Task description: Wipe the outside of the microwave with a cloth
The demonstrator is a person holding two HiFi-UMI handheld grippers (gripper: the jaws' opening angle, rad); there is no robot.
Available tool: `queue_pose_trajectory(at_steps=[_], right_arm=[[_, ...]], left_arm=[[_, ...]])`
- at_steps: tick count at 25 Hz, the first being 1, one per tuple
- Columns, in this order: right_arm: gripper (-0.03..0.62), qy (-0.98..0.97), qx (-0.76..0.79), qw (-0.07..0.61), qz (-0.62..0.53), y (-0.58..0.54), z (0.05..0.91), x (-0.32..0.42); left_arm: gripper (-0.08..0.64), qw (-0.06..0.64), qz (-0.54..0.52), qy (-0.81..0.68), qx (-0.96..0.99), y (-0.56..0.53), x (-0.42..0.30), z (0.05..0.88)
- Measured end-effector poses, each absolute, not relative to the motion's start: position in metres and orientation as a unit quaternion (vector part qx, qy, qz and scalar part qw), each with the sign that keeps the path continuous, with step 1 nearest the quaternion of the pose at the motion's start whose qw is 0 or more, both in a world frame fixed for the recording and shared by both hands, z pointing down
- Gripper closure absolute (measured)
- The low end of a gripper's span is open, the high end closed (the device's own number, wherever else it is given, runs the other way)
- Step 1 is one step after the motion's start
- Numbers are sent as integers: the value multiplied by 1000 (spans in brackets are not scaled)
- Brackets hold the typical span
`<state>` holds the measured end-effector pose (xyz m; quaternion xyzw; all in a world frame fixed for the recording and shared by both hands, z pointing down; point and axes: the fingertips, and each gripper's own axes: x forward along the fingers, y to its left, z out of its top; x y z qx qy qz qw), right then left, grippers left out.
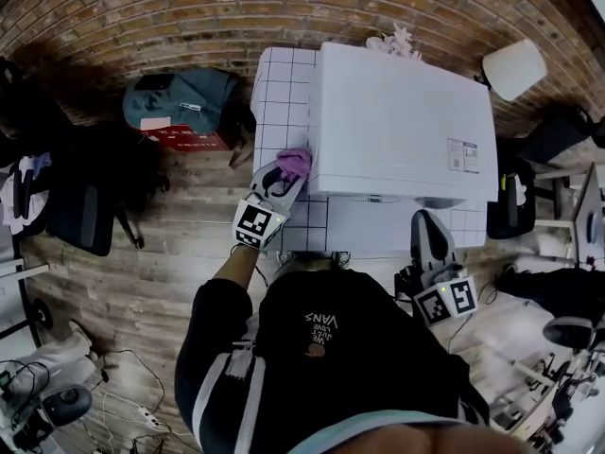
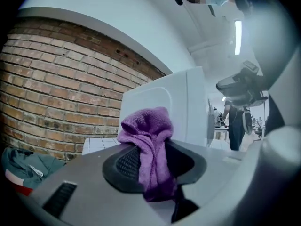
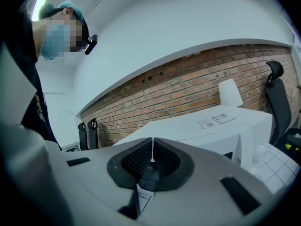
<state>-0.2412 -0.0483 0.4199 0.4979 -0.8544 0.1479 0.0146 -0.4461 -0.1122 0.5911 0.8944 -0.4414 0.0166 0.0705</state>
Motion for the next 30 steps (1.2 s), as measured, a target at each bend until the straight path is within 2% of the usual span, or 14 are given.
queue_pose_trajectory(at_steps=[8, 18, 24, 30], right_arm=[[588, -823, 547, 12, 152, -41, 424, -221], [588, -787, 595, 21, 164, -27, 434, -203], [588, -787, 593, 27, 169, -27, 437, -210], [588, -802, 577, 3, 157, -39, 429, -212]], left_arm=[[419, 57, 7, -459, 887, -214, -460, 588], [419, 77, 8, -486, 870, -313, -474, 595], [419, 88, 4, -492, 866, -319, -477, 593], [419, 64, -16, -491, 869, -269, -500, 563]])
